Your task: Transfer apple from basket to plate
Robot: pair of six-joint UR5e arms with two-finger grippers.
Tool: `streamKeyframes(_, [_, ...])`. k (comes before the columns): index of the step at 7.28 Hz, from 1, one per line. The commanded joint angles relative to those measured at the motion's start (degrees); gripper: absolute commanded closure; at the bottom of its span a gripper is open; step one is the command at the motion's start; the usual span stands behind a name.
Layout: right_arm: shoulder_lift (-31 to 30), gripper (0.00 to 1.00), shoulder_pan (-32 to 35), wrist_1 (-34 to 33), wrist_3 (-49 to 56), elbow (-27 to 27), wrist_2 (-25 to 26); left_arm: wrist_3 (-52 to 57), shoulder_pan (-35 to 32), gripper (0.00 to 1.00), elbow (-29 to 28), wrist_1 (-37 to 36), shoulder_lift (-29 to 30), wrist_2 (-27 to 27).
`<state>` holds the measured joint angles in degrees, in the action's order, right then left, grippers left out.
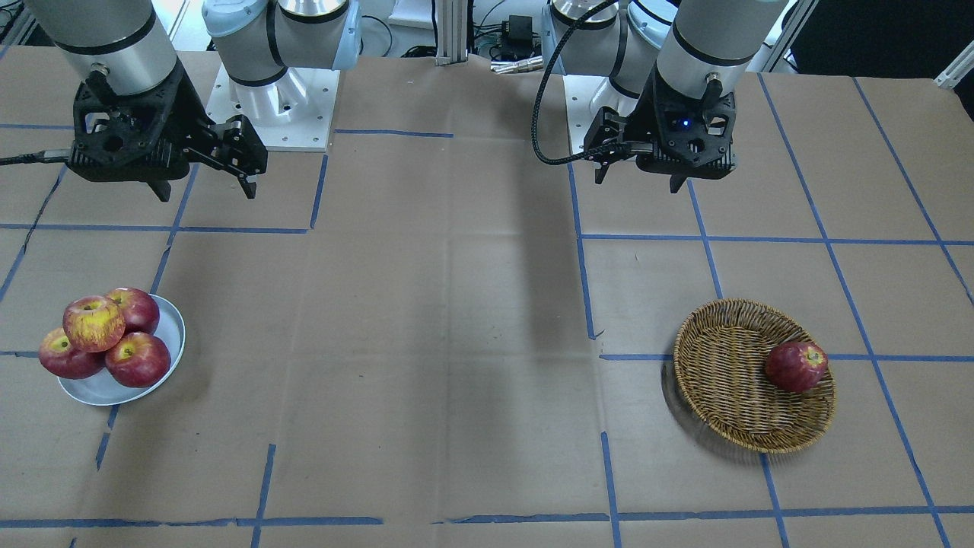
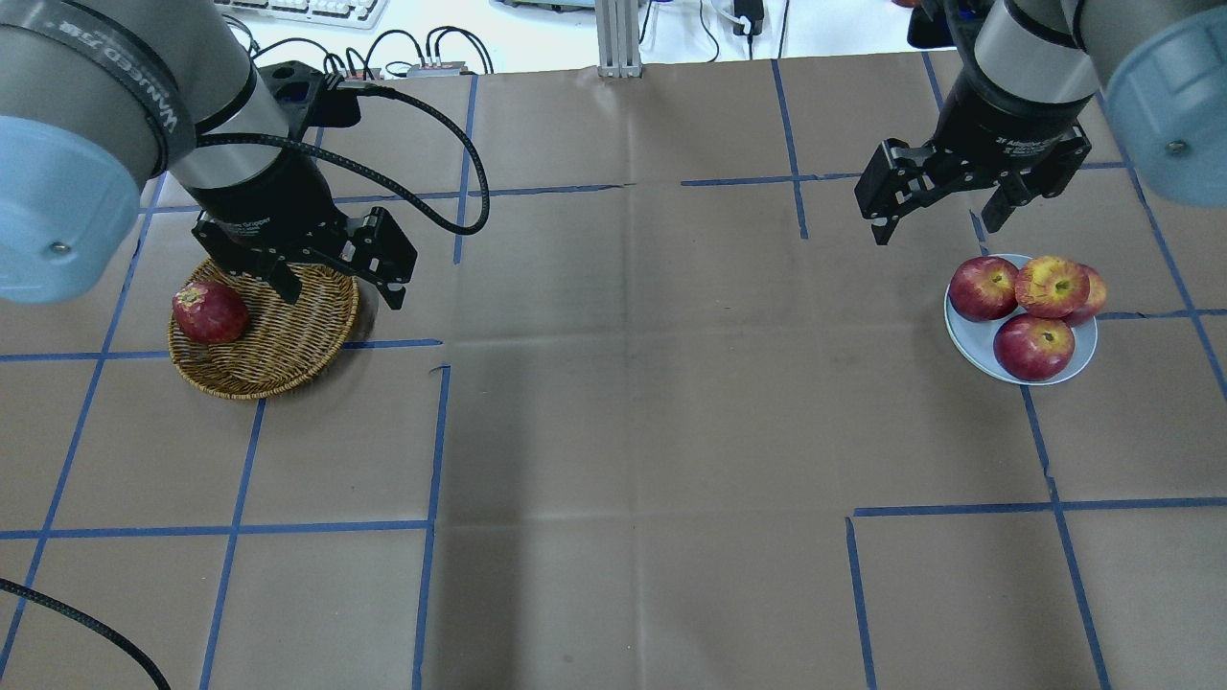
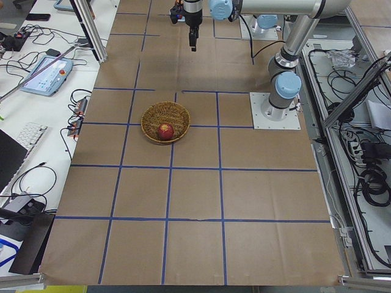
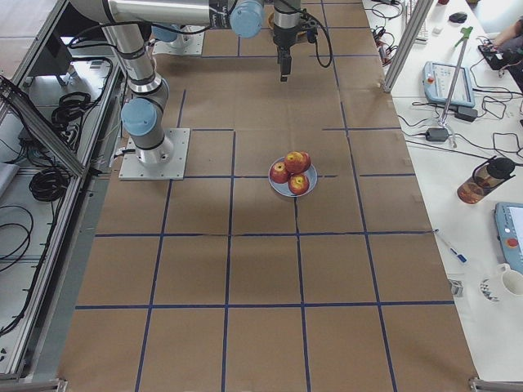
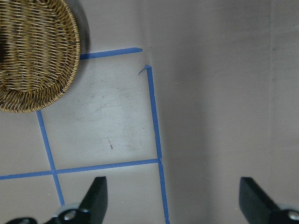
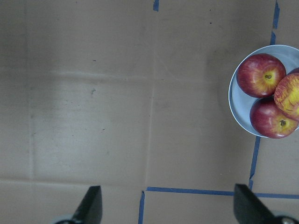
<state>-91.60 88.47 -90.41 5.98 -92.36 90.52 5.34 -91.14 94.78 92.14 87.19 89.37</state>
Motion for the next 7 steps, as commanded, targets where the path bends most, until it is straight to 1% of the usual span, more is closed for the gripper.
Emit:
streamKeyframes(1, [-0.42, 0.00, 2.84, 0.15, -2.19, -0.10, 0.01, -0.07, 0.00, 0.01, -0.04, -0.03, 0.09, -0.07])
streamKeyframes(7, [-0.42, 0.00, 2.85, 0.14, -2.11, -0.10, 0.71, 0.02, 0.09, 0.01, 0.66, -0.03, -0.70, 0.11])
